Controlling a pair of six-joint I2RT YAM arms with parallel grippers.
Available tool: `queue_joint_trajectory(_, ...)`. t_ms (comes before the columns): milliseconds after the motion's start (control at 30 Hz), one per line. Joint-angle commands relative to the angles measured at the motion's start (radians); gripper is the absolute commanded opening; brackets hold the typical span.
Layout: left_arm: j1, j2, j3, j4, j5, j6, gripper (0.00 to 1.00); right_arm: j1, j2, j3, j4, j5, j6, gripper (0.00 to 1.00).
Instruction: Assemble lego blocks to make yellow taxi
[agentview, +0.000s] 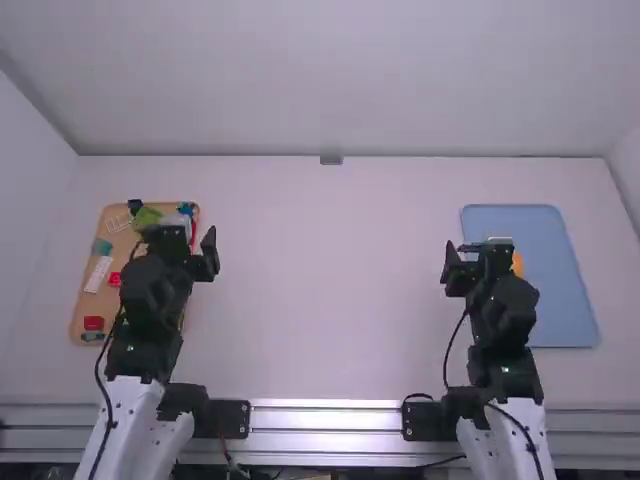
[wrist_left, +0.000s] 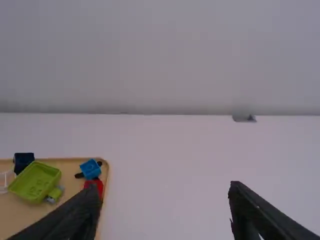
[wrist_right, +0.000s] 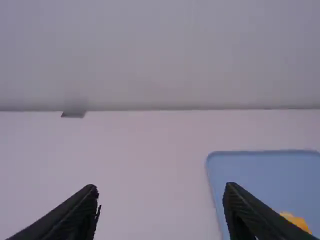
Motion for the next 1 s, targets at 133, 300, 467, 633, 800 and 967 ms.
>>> queue_joint_trajectory(133,0.002,-0.147,-0.147,0.002,0.011,0.021,0.52,0.001,-0.147,-0.152,0.002,0.010,0.011,0.51)
queue_joint_trajectory(300,0.002,-0.260,-0.260,0.002,0.011,0.021,0.40,0.001,-0.258,-0.263,0.002,0.010,0.011,0.40)
queue_joint_trajectory(467,0.002,-0.367,-0.367,0.002,0.011,0.021,0.30,0.001,-0.362,-0.367,0.002,0.010,0.011,0.30)
queue_joint_trajectory(633,0.002,-0.445,-0.445,0.002,0.011,0.021,0.22,0.001,-0.437,-0.379,0.002,0.010,0.011,0.22)
queue_joint_trajectory(800,0.002,-0.523,-0.479,0.002,0.011,0.021,0.14,0.001,-0.513,-0.379,0.002,0.010,0.011,0.14)
queue_joint_trajectory(967,0.002,-0.591,-0.479,0.002,0.011,0.021,0.07,0.001,-0.528,-0.379,0.002,0.010,0.011,0.08)
